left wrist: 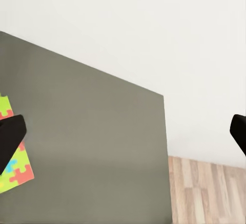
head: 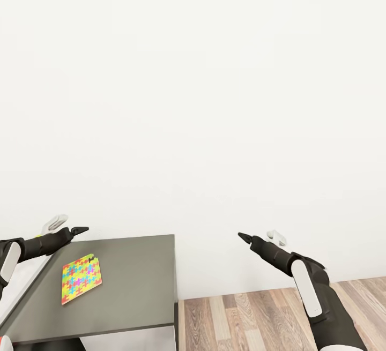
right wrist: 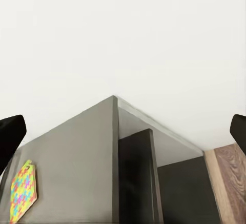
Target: Put all the toys in the child's room - the three board games (two on the bed and one on the table), the two jigsaw puzzles on the table, and the tennis ball on the table - inside the toy box on the table in the child's room.
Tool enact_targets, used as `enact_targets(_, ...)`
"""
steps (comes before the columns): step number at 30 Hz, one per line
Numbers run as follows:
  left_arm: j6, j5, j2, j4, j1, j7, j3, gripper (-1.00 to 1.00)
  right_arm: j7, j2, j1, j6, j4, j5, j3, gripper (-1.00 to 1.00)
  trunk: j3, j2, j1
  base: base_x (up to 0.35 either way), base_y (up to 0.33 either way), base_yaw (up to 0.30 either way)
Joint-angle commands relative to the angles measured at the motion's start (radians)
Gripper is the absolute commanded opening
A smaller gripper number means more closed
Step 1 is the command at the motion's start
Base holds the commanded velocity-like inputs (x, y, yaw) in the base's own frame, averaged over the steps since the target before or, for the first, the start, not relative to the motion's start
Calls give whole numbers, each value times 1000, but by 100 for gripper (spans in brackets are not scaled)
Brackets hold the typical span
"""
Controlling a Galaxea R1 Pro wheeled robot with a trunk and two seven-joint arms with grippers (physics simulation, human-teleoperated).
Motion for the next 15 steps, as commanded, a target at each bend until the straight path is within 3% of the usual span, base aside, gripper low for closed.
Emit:
enact_targets(1, 5, 2, 0, 0, 0, 1, 2, 100, 3, 0, 0, 4, 0, 2, 7, 100, 0, -1, 0, 0, 0, 0)
enact_targets(10, 1, 1, -7, 0, -1, 15, 3, 100, -2, 0, 0, -4, -1, 1, 41, 100, -1, -1, 0, 0, 0, 4)
enact_targets(15, 2, 0, -7, 0, -1, 16, 5, 100, -2, 0, 0, -12, -1, 1, 47, 100, -1, -1, 0, 0, 0, 177)
